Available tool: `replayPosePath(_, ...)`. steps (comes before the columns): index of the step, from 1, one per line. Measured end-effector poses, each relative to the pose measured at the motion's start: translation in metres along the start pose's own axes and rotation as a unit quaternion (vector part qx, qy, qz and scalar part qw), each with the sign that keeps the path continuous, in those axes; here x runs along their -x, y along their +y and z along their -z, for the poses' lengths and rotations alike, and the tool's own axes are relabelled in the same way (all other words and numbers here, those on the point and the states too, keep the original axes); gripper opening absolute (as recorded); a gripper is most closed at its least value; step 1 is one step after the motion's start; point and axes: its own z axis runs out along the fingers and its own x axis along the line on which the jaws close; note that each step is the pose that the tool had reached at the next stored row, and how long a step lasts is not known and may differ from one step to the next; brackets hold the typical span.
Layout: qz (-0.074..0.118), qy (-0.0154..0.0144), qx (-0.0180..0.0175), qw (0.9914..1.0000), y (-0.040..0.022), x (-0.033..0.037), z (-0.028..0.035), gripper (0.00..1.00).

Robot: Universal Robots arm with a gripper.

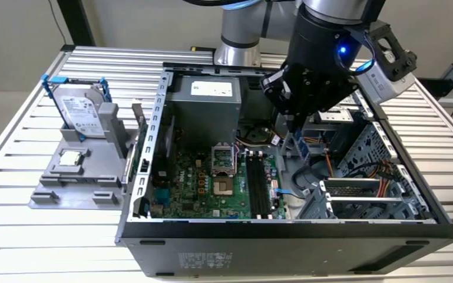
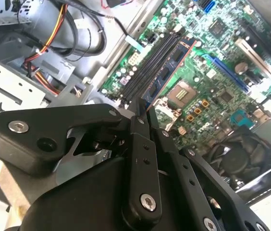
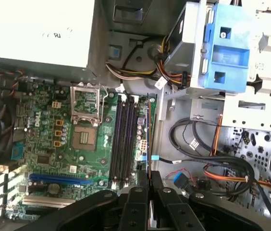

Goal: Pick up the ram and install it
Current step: 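Insert the ram into the slot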

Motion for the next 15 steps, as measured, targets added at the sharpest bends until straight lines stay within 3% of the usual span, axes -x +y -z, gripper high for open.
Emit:
replayPosePath(6,-0.003,0.0000,-0.0003,1.00000,0.0112,0.0016,-0.0046,0.00)
replayPosePath(15,-0.017,0.0001,-0.0009,0.99986,0.0131,0.0023,-0.0098,0.00)
